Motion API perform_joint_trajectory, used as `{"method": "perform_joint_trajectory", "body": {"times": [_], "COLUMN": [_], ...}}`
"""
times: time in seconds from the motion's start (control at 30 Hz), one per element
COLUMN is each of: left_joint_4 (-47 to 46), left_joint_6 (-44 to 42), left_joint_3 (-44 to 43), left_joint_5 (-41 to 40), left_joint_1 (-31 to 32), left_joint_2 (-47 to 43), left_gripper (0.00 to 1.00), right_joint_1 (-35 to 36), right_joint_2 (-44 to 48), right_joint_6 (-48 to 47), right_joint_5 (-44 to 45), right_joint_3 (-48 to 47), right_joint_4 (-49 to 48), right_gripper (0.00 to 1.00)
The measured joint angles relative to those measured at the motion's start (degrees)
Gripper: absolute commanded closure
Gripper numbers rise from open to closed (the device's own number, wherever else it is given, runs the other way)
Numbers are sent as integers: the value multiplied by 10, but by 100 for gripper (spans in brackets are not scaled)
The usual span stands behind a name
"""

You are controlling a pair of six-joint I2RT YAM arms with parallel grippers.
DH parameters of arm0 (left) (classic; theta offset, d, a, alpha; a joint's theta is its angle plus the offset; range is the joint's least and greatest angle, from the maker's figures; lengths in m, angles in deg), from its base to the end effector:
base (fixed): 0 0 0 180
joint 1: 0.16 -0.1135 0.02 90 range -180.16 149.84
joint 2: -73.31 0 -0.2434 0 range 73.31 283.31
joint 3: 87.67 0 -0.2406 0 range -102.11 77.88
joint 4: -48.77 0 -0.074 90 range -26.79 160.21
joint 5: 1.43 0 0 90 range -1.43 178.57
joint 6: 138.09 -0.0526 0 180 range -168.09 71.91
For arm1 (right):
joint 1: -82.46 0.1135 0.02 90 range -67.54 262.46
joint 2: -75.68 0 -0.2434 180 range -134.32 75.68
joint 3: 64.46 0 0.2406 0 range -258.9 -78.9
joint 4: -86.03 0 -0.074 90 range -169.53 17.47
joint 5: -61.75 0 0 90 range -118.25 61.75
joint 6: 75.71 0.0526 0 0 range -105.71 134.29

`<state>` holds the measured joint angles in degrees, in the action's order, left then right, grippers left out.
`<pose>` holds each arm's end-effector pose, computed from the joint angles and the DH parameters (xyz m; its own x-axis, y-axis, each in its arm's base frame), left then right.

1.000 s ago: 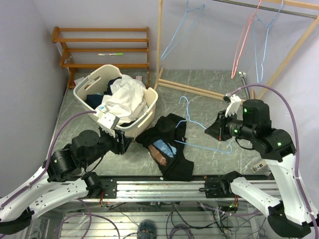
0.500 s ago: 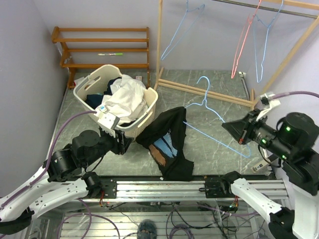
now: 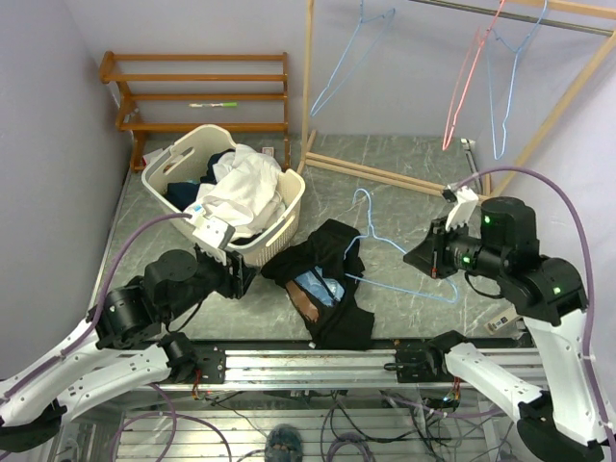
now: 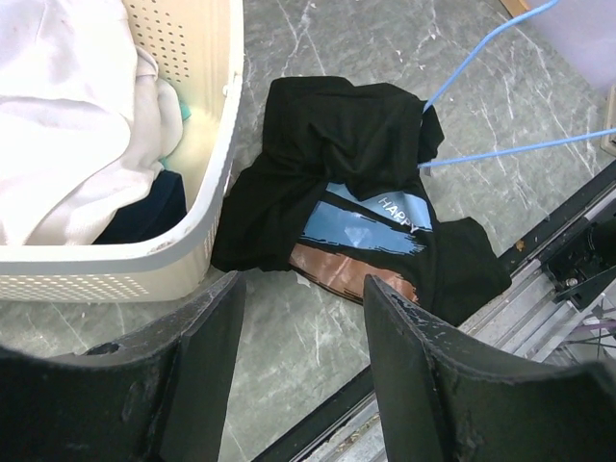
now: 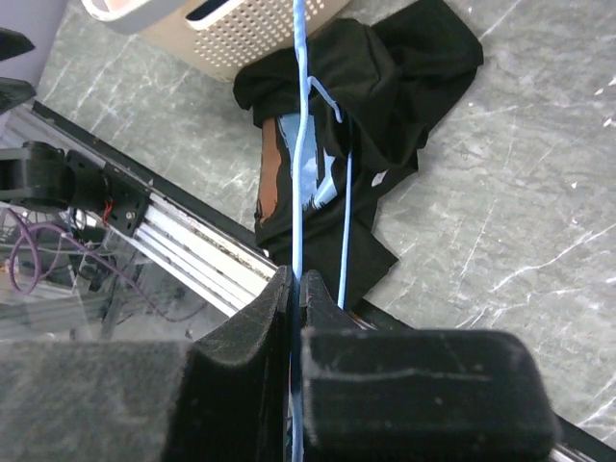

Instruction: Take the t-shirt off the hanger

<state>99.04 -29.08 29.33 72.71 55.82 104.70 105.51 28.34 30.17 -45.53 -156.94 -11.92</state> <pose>0.0875 -0.1040 0.3265 -0.3818 0.0055 -0.9242 0.5585 0.7981 -0.2259 0.1081 0.0630 0.3884 -0.6936 -0.0112 -0.7203 -0.4186 0.8200 0.3904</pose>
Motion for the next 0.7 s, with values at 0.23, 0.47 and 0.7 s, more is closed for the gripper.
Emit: {"method": "perform_joint_trajectory", "body": {"times": [0.23, 0.47, 0.7], "left_joint_4": [-4, -4, -5], "left_joint_6": [-2, -10, -11], "left_joint_3": [0, 0, 2], "left_joint_5": [18, 46, 58], "left_joint_1": [0, 0, 0], "left_joint_2": [28, 92, 81], "left_gripper": [33, 35, 34], "right_joint_1": [0, 0, 0], "right_joint_2": [28, 34, 23], "right_joint_6": [1, 8, 8], "right_joint_5": [6, 25, 34], "right_joint_3": [-51, -121, -33], "right_joint_4": [7, 14, 34], "right_gripper": [100, 100, 100]}}
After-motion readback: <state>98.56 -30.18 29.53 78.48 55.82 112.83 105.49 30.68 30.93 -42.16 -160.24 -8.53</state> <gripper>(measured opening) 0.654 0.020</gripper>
